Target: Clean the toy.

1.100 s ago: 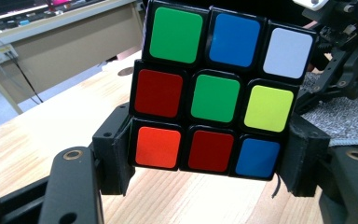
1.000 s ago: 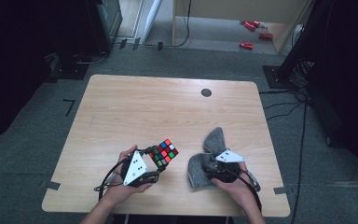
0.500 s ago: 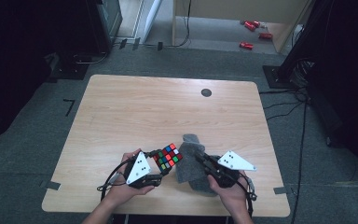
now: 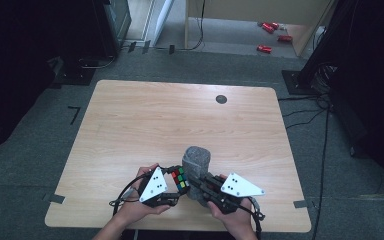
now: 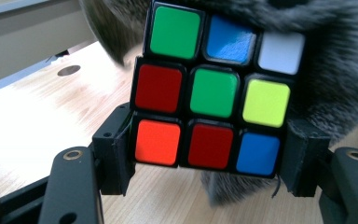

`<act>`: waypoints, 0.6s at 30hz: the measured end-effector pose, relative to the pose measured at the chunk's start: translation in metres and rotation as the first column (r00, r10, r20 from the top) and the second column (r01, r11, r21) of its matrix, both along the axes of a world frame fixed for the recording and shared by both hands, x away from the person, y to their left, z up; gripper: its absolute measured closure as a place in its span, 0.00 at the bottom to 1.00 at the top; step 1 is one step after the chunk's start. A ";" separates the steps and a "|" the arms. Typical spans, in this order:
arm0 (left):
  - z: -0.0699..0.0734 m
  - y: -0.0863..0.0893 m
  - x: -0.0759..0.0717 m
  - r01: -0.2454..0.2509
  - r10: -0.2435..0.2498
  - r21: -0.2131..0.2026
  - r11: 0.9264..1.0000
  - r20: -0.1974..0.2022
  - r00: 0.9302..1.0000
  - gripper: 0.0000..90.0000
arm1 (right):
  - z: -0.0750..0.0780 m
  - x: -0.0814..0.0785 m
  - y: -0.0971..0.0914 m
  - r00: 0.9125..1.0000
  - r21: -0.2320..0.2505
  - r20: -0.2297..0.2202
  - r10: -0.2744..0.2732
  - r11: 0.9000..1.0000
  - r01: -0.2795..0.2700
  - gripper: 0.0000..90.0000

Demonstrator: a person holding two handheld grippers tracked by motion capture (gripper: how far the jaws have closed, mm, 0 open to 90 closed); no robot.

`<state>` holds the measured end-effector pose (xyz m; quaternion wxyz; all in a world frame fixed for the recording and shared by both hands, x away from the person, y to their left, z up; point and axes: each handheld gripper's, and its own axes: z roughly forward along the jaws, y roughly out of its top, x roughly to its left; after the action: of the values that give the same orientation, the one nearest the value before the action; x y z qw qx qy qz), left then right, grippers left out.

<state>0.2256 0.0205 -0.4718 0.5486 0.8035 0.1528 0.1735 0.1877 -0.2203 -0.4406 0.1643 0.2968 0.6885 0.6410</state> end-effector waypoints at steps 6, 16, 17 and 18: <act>-0.001 0.000 0.000 0.010 -0.010 -0.006 1.000 -0.007 1.000 0.37 | -0.009 0.009 -0.011 0.997 -0.002 -0.053 -0.047 0.999 0.047 0.91; 0.003 0.002 -0.002 0.013 -0.012 -0.029 0.999 0.015 1.000 0.38 | -0.006 0.009 -0.013 0.995 0.052 -0.082 -0.049 0.997 0.054 0.92; 0.003 0.002 -0.001 0.013 -0.013 -0.029 0.999 0.009 1.000 0.38 | -0.007 0.010 -0.014 0.994 0.054 -0.097 -0.059 0.996 0.064 0.92; 0.003 0.001 -0.001 0.010 -0.010 -0.025 1.000 0.008 1.000 0.38 | -0.008 0.011 -0.015 0.993 0.056 -0.104 -0.059 0.996 0.065 0.92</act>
<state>0.2246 0.0220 -0.4690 0.5601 0.7966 0.1488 0.1720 0.1986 -0.2354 -0.4486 0.1398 0.3553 0.6673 0.6394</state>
